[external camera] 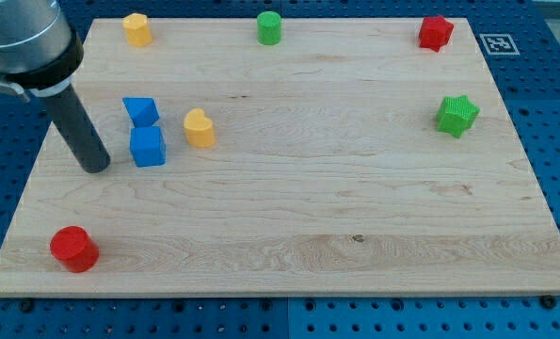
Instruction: Place the yellow block and blue blocks parallel to each other
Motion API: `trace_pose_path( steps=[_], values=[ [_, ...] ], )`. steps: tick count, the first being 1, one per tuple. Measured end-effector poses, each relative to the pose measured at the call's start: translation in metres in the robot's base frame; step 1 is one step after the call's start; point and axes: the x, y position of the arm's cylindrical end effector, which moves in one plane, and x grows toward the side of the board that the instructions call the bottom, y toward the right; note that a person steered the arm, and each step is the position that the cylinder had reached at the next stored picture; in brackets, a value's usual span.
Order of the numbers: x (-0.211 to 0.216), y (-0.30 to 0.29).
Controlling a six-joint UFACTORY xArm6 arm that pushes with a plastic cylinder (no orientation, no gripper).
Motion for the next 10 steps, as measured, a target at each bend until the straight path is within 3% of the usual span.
trace_pose_path(
  steps=[3, 7, 9, 10],
  values=[
    [-0.036, 0.062],
    [-0.051, -0.012],
    [-0.143, -0.047],
    [-0.147, -0.047]
  ],
)
